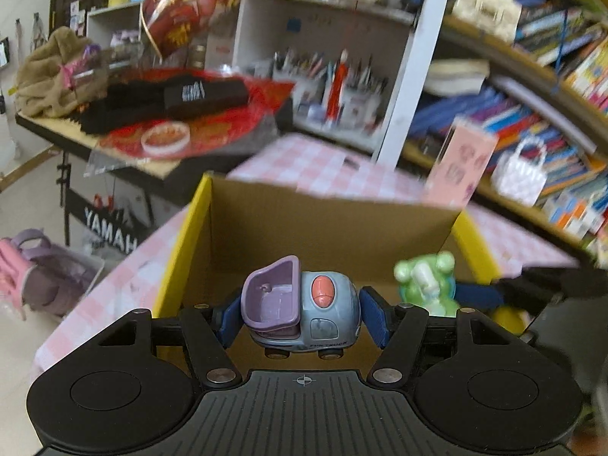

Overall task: Organize objects
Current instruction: 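Lower both toys into the yellow box and open both grippers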

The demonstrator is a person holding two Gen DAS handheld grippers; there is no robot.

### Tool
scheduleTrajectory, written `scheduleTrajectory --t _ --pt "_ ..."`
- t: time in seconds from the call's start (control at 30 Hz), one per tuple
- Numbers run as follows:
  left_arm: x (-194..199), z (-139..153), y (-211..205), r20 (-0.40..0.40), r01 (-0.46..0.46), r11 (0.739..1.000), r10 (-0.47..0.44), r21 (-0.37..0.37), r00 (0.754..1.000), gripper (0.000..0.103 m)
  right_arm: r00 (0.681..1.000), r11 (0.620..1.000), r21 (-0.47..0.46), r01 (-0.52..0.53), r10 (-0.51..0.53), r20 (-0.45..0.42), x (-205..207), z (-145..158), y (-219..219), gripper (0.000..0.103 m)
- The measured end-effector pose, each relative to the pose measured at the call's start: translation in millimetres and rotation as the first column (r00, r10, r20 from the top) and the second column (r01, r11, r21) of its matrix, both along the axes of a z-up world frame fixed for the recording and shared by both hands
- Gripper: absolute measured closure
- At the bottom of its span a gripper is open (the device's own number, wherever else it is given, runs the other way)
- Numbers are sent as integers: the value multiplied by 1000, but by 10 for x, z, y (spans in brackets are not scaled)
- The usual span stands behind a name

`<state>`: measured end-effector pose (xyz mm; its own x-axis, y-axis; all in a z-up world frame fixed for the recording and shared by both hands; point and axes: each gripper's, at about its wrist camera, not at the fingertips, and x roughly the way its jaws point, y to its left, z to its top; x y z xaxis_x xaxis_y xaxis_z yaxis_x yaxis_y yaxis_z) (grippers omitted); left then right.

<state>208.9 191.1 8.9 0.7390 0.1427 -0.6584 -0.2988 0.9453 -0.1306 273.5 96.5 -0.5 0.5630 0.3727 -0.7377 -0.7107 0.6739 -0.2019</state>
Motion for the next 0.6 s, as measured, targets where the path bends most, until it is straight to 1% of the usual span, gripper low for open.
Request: scheduleTrajectory --t 0.07,0.13,0.17,0.23,0.33,0.4,0.47,0.5,0.53,0.57,0.6 --pt "5 -29 -60 -17 14 999 -14 45 1000 39 999 997 -54 -47 46 -27 -2 -51 62 58" --pt "0 -46 -98 -23 21 998 -19 64 1000 39 996 993 -82 -82 80 -32 -26 -75 114 57" --pt "-1 -58 -114 -28 26 998 -25 65 999 39 995 991 -92 -95 92 -43 -27 -87 136 57" --pt "15 -73 -104 -31 21 999 -19 43 999 39 994 988 -114 -105 101 -39 -50 -102 163 57" --pt "23 -86 -74 -29 14 1000 -14 10 999 38 993 988 -106 -114 112 -24 -85 -86 161 56" --pt "19 -73 -57 -23 11 1000 -11 -7 1000 38 994 991 -89 -104 105 5 -109 -60 133 49" --pt "-1 -37 -30 -10 7 1000 -7 -26 1000 35 994 994 -49 -99 101 46 -147 -7 79 35" --pt "-17 -8 -27 5 11 999 -11 -30 1000 28 992 995 -28 -99 101 71 -172 19 48 32" --pt "-29 24 -36 18 14 999 -13 -31 1000 24 991 995 -13 -96 97 97 -199 43 18 30" --pt "-65 65 -42 36 15 1000 -14 -27 999 21 989 996 -3 -86 86 119 -235 64 -14 30" --pt "-98 102 -49 54 17 1000 -15 -25 998 21 989 998 5 -68 67 133 -253 83 -40 30"
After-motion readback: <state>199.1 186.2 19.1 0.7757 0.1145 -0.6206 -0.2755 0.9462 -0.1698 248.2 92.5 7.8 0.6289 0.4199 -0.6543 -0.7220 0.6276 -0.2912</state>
